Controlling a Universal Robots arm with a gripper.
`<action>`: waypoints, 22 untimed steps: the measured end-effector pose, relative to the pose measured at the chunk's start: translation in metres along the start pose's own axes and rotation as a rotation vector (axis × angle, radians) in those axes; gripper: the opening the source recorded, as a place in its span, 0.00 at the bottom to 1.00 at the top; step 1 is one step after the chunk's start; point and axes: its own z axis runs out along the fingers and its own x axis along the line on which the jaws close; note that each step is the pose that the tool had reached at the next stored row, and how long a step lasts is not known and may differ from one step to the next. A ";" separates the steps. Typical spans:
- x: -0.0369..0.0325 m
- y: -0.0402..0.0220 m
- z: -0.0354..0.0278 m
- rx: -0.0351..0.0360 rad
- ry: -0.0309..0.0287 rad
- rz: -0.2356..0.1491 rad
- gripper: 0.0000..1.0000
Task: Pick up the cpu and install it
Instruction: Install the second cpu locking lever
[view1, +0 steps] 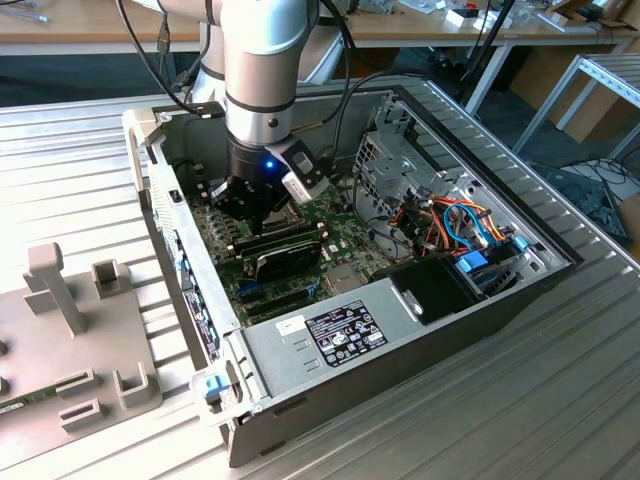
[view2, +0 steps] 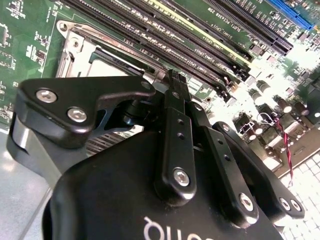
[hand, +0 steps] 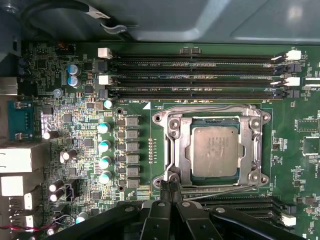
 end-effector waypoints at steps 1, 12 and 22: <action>0.0001 0.0000 0.0004 -0.0001 0.0000 0.000 0.11; 0.0008 0.0009 0.0035 -0.0001 0.0001 0.000 0.11; 0.0009 0.0024 0.0037 -0.0023 0.0001 0.000 0.11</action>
